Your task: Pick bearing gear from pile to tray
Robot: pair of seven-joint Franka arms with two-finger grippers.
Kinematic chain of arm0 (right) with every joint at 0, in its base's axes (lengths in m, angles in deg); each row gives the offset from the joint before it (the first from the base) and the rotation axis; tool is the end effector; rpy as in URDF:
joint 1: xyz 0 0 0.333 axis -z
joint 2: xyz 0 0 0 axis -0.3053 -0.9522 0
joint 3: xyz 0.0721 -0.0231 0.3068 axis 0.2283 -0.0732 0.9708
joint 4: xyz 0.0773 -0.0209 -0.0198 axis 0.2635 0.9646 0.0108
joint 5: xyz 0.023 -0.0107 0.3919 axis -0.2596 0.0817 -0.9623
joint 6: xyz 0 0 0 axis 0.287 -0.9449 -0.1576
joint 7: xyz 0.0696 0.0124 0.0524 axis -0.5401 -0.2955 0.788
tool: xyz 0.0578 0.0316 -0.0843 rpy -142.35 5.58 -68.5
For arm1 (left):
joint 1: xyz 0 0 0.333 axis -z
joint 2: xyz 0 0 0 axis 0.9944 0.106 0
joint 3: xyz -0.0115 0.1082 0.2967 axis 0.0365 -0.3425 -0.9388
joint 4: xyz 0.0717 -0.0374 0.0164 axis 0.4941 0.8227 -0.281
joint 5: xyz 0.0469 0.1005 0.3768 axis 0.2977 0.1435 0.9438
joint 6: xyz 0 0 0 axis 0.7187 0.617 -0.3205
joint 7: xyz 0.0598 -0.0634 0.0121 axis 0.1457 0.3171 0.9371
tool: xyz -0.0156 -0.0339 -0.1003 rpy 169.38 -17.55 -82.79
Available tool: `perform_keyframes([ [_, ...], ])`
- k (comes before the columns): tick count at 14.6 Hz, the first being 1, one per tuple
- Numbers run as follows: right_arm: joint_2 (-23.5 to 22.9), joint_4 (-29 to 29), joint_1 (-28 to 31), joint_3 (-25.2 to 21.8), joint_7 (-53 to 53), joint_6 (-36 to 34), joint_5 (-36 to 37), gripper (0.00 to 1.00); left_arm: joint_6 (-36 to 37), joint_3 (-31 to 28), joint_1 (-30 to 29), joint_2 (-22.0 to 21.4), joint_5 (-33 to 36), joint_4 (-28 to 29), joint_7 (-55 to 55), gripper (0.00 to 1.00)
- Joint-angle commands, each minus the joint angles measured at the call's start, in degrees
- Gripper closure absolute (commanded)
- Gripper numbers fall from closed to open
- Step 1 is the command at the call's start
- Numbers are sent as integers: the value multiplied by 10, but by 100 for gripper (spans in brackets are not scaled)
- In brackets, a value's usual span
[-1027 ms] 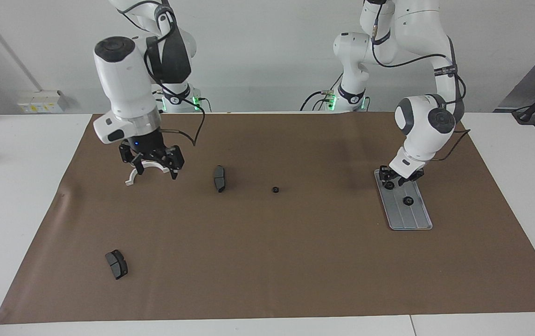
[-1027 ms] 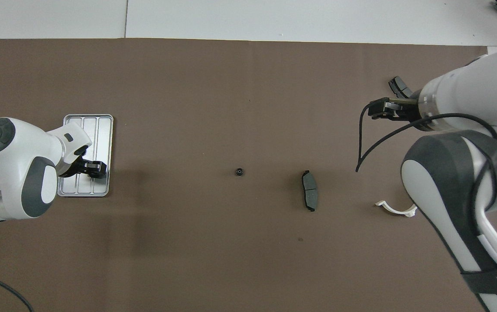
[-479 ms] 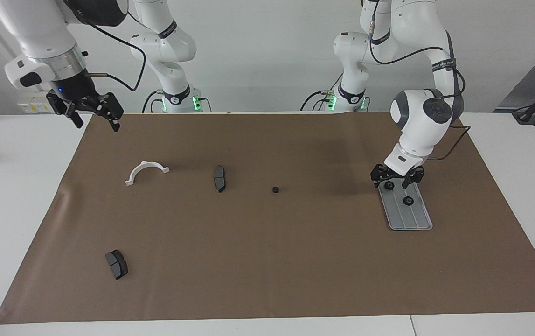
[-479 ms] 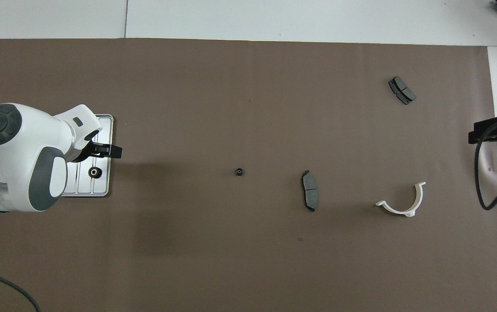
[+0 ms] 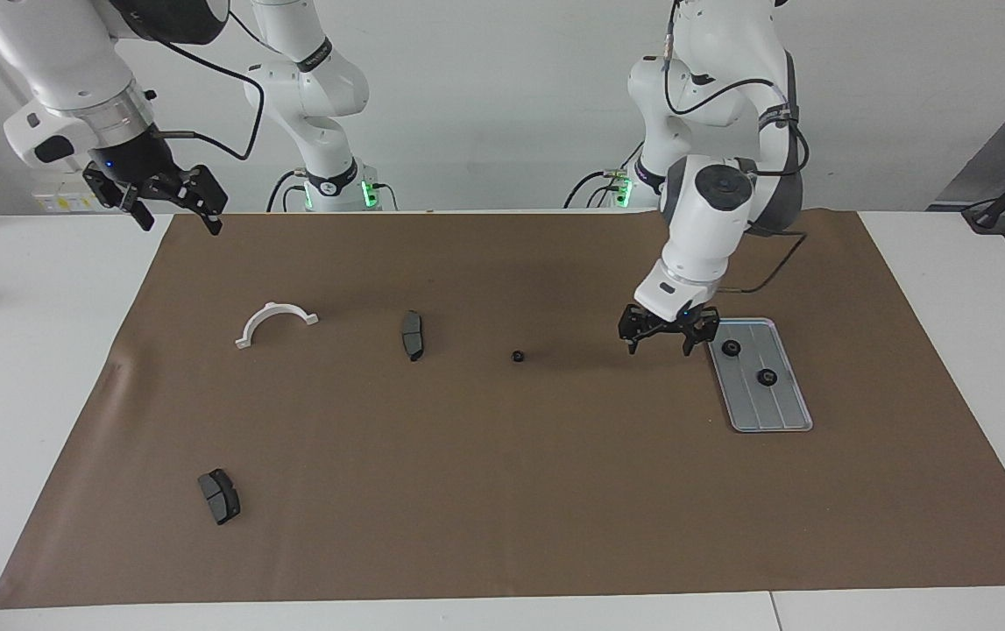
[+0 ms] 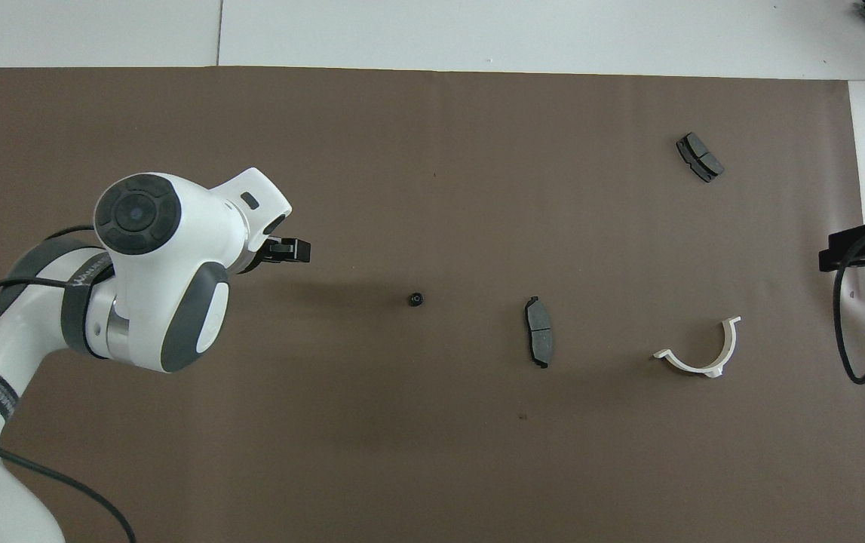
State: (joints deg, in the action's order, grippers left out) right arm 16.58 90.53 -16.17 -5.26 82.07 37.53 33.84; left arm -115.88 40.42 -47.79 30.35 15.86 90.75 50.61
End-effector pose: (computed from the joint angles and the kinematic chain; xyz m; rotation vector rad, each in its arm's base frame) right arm 0.5333 -0.0420 0.6265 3.1265 -0.1772 -0.0597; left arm 0.5557 -0.2295 0.3924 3.1153 -0.1913 0.1663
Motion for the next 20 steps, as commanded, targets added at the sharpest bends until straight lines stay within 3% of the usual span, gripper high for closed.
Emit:
perform_keyframes([
  [1, 21, 26, 0, 7, -17, 4, 6, 0, 26, -7, 46, 56, -19, -65, 49, 0],
  [5, 20, 25, -3, 7, -19, 10, 8, 0, 35, -8, 103, 136, -43, -146, 106, 0],
  [7, 20, 21, -3, 6, -15, 10, 0, 0, 27, -7, 119, 156, -44, -152, 125, 0],
  [20, 20, 21, -3, 6, -13, 6, 0, 0, -62, -6, 178, 149, -65, -56, 135, 0],
])
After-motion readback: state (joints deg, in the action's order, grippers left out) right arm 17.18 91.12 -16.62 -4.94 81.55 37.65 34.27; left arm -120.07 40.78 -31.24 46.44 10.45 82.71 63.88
